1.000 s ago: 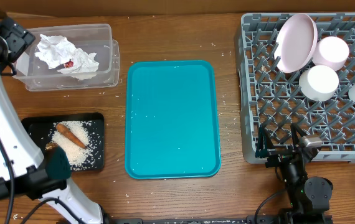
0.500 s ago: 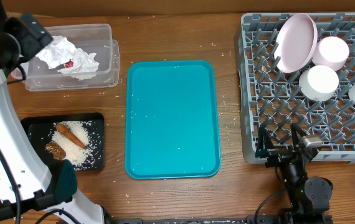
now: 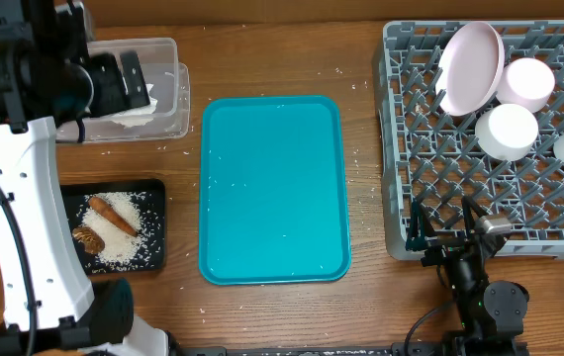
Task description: Sort waste into correct bins and load items into the dishwasher
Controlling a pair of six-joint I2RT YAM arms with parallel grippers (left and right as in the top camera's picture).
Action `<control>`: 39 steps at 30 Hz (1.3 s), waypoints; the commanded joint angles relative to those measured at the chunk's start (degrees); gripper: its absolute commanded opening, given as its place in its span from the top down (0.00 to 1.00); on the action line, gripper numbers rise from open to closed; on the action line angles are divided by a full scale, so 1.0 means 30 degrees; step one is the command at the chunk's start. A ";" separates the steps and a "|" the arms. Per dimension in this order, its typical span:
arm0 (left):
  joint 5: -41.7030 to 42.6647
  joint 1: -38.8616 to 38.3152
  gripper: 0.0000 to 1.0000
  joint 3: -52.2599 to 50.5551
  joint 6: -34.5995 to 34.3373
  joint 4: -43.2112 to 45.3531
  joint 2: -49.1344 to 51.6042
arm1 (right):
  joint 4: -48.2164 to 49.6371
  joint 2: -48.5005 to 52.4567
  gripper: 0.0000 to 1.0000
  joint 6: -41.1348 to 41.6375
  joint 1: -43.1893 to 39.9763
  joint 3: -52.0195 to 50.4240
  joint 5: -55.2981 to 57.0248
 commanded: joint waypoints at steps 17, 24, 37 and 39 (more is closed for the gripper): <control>0.4459 -0.0109 0.00 -2.4181 0.4000 1.8003 -1.2509 | 0.0066 -0.0226 0.00 0.0051 -0.0058 -0.0204 0.0131; 0.4342 -0.0102 0.00 -3.0643 0.4080 2.2615 -1.7172 | 0.0058 -0.0226 0.00 0.0051 -0.0058 -0.0204 0.0131; 0.4335 -0.0102 0.00 -3.7266 0.4546 2.5216 -2.8144 | 0.0066 -0.0226 0.00 0.0051 -0.0058 -0.0204 0.0131; 0.4335 -0.0102 0.00 -3.8046 0.4590 2.6345 -2.8713 | 0.0058 -0.0226 0.00 0.0051 -0.0058 -0.0204 0.0131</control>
